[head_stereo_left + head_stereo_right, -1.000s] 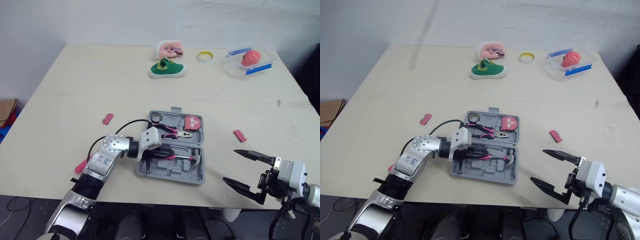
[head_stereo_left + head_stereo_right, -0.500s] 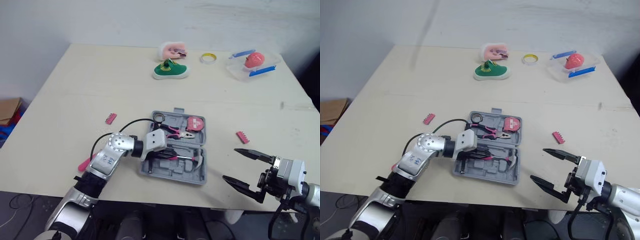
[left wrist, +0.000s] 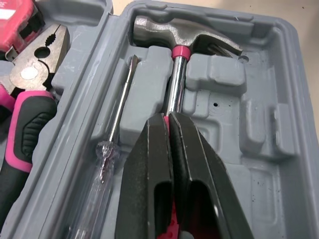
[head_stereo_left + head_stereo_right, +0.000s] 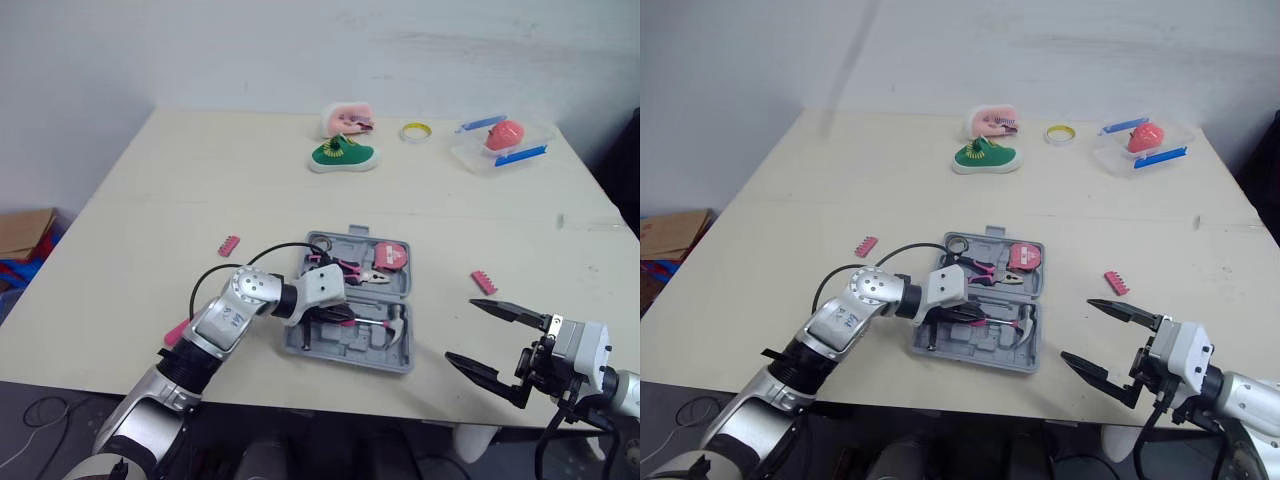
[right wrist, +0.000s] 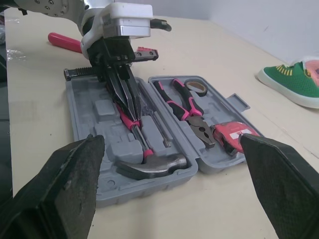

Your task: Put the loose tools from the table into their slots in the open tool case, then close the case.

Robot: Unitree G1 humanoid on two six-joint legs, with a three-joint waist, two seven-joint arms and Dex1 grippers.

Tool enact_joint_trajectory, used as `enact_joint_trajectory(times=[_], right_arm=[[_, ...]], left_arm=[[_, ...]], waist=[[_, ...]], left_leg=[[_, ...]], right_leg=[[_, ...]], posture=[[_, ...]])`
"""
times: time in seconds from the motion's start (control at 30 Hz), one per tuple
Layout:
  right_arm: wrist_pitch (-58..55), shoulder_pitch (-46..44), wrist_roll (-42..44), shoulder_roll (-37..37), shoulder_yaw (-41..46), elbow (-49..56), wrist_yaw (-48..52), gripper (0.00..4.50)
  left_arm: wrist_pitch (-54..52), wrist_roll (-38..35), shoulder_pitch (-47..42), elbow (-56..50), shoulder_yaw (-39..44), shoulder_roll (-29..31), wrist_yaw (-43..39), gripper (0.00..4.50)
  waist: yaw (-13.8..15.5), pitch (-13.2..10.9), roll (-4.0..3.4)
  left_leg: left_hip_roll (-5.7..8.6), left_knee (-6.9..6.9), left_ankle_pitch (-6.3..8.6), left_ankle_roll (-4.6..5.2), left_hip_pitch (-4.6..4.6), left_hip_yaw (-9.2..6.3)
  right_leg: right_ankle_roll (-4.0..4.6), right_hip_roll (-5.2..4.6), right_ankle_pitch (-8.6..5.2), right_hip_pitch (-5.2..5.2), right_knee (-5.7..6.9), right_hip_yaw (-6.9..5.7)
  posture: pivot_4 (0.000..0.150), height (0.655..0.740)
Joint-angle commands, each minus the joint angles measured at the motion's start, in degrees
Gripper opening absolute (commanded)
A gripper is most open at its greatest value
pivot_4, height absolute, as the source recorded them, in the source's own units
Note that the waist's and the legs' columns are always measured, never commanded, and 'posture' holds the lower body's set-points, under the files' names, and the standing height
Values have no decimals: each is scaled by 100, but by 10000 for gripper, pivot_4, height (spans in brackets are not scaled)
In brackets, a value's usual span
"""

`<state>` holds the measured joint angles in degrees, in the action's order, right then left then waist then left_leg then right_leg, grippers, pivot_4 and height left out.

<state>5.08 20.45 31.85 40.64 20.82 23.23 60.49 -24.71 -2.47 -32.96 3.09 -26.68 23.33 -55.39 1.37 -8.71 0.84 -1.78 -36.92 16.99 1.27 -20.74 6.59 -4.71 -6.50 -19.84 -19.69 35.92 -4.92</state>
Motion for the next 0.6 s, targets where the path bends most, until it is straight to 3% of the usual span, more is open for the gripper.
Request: enact_joint_trajectory(times=[0.03,0.2,0.33,0.43,0.53,0.6], right_arm=[[125,-52,13,-43,160,107,-38,45000],[155,-51,-9,-59,211,75,-53,45000],[210,33,87,37,624,-101,37,45000],[247,94,140,102,947,-330,180,45000],[401,113,105,145,1235,-756,366,45000],[562,79,58,178,1433,-1097,473,45000]], left_arm=[[-402,620,442,900,-626,135,111,617],[143,211,259,777,-132,3,85,617],[864,-1196,177,121,1091,-228,-551,617],[990,-1681,198,-169,1593,-22,-909,617],[1029,-2038,269,-262,2128,201,-992,617],[936,-2133,424,-297,2422,541,-1052,5625]], waist=[[3,11,-13],[15,19,-28],[2,-36,-52],[-10,-91,-8],[-11,-118,-24],[-22,-129,-30]], left_leg=[[0,6,6,2,16,-1],[3,39,2,4,30,-1],[4,40,-7,6,5,-1],[6,39,-56,8,-93,2],[6,41,-55,-5,-93,3],[7,43,-54,-2,-93,4]], right_leg=[[4,-1,-2,18,-11,0],[50,-4,-27,30,-38,5],[47,-5,-24,1,-38,5],[3,-4,7,-104,-9,-8],[9,0,-1,-98,-17,-23],[6,4,-3,-91,-28,-30]], posture=[[1500,7400],[1500,7400],[1500,7400],[1500,7400],[1500,7400],[1500,7400]])
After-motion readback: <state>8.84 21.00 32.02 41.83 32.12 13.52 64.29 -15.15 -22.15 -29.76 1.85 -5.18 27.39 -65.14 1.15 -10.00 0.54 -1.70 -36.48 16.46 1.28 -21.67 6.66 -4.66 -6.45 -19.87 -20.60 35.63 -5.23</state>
